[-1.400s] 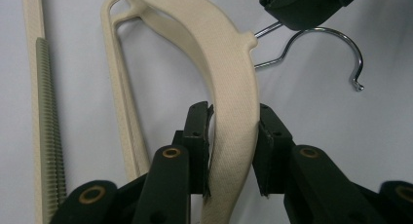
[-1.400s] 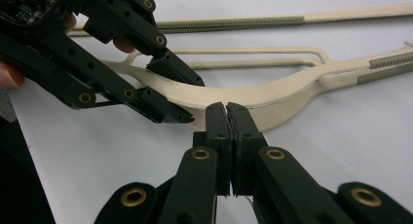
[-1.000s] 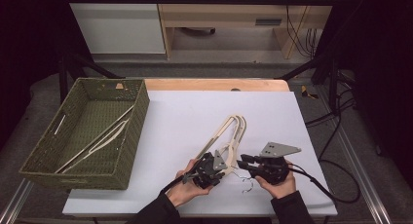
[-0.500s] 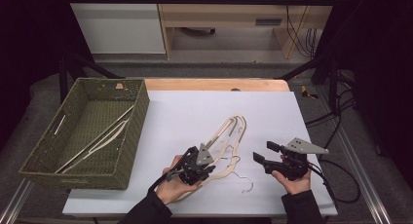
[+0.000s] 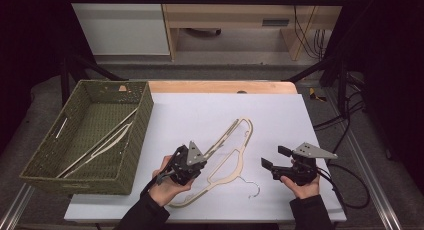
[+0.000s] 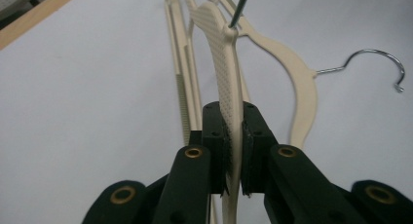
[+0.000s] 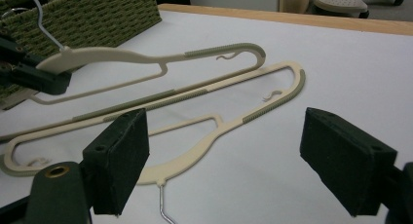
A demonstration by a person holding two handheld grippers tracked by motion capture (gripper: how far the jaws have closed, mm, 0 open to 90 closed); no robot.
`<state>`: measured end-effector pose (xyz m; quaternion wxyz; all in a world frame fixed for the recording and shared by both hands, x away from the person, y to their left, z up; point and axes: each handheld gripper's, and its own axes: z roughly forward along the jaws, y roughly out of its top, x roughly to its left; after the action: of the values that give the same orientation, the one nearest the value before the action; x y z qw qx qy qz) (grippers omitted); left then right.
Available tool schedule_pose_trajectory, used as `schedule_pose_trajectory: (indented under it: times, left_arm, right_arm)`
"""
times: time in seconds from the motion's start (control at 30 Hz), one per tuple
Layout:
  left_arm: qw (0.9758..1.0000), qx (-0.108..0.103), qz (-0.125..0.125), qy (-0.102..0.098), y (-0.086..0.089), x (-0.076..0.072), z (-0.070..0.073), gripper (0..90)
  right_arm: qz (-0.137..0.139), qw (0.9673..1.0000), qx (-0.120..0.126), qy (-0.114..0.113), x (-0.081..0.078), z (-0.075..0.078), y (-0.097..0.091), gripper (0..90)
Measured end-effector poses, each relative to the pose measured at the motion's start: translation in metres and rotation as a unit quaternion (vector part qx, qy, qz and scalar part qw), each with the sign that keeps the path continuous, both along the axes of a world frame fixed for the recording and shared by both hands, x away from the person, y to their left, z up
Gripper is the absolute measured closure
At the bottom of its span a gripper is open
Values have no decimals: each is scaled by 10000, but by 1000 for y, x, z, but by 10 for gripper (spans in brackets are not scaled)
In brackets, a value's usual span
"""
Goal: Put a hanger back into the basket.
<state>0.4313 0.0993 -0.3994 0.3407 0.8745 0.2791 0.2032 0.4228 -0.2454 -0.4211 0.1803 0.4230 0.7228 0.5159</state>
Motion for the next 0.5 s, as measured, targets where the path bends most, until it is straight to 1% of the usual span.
schedule_pose_trajectory:
  times: [0.07,0.1,0.13,0.17,0.2,0.23,0.27,0.3,0.33,0.37,0.4,0.43,0.5]
  left_arm:
    - [9999,2,112,-60,6,2,2,841]
    - [9998,47,153,-71,9,3,3,850]
    - [9997,-45,228,-104,11,4,3,852]
    - [9997,14,212,-92,14,6,5,852]
    - [9997,-38,242,-79,17,7,5,853]
    - [9993,-165,321,-115,18,7,4,854]
    - [9995,-22,275,-126,21,8,6,855]
    - [9991,-269,325,-97,26,9,9,855]
    - [9991,-269,325,-97,26,9,9,855]
    - [9987,-353,349,-108,28,9,10,855]
    - [9991,-267,295,-110,32,9,14,856]
    - [9987,-385,317,-127,34,9,16,855]
    - [9980,-510,338,-179,39,7,22,855]
  right_arm:
    - [-1,10000,-25,-8,1,-1,-1,175]
    - [11,10000,-7,15,1,-1,-1,171]
    - [18,10000,-22,20,1,-2,-1,167]
    - [18,10000,-22,20,1,-2,-1,167]
    - [21,10000,-38,21,1,-2,-1,164]
    - [28,10000,-43,15,1,-2,-1,161]
    - [18,10000,-39,22,1,-2,0,159]
    - [14,10000,-32,26,1,-2,0,156]
    - [14,10000,-32,26,1,-2,0,156]
    - [13,10000,-24,29,1,-2,0,155]
    - [38,10000,-32,28,1,-2,-1,153]
    - [33,10000,-29,28,1,-2,-1,150]
    - [26,10000,-32,15,0,-1,-1,146]
